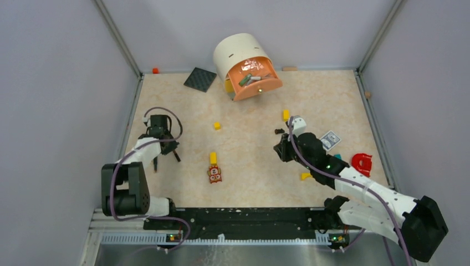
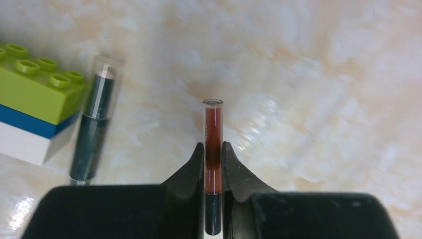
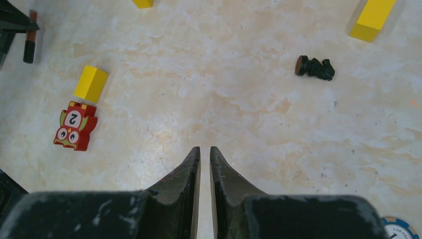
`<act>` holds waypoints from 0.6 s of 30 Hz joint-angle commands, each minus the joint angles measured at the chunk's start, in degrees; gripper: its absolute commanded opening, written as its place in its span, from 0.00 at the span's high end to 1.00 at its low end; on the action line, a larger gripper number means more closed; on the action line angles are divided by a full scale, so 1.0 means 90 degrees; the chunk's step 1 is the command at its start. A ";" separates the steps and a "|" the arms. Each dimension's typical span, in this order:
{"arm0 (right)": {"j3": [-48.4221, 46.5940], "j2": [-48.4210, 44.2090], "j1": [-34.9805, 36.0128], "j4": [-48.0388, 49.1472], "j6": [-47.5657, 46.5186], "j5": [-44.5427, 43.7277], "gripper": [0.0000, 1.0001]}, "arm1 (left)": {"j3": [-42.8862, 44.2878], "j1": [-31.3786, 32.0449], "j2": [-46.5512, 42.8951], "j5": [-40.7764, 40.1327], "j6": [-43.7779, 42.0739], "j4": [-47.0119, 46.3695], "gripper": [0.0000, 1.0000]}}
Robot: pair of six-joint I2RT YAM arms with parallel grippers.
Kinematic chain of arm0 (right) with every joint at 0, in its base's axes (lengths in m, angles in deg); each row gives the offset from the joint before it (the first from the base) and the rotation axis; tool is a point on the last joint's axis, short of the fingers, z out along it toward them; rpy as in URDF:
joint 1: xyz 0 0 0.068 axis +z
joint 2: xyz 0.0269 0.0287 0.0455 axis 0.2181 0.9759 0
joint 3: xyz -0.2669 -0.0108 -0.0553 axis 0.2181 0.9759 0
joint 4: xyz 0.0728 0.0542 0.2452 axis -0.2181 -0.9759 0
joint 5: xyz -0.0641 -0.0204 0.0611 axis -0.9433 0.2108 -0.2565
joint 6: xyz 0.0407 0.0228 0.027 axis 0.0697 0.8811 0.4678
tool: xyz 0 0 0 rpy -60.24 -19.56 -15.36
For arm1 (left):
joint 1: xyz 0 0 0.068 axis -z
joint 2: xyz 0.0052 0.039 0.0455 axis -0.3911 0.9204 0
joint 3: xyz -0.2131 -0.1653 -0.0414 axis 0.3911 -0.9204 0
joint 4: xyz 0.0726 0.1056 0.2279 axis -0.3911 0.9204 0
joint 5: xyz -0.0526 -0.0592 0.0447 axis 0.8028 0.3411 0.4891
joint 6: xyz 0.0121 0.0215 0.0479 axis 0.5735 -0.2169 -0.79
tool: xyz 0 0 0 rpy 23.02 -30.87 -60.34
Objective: Organize the makeup
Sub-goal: Pick up the lipstick at the center of the board.
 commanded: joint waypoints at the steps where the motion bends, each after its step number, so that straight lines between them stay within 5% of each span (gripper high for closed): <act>1: -0.0316 -0.0310 -0.0008 -0.0238 0.0176 -0.0601 0.88 | 0.0124 0.0508 -0.0876 0.0085 -0.0026 0.0102 1.00; 10: -0.0628 -0.0475 -0.0008 -0.0825 0.0009 -0.2306 0.89 | 0.1448 0.2453 -0.1384 -0.0554 -0.0570 -0.0377 1.00; 18: -0.0690 -0.0936 -0.0008 -0.1274 -0.0066 -0.1981 0.89 | 0.2467 0.3135 -0.0831 0.0477 -0.1482 -0.1234 1.00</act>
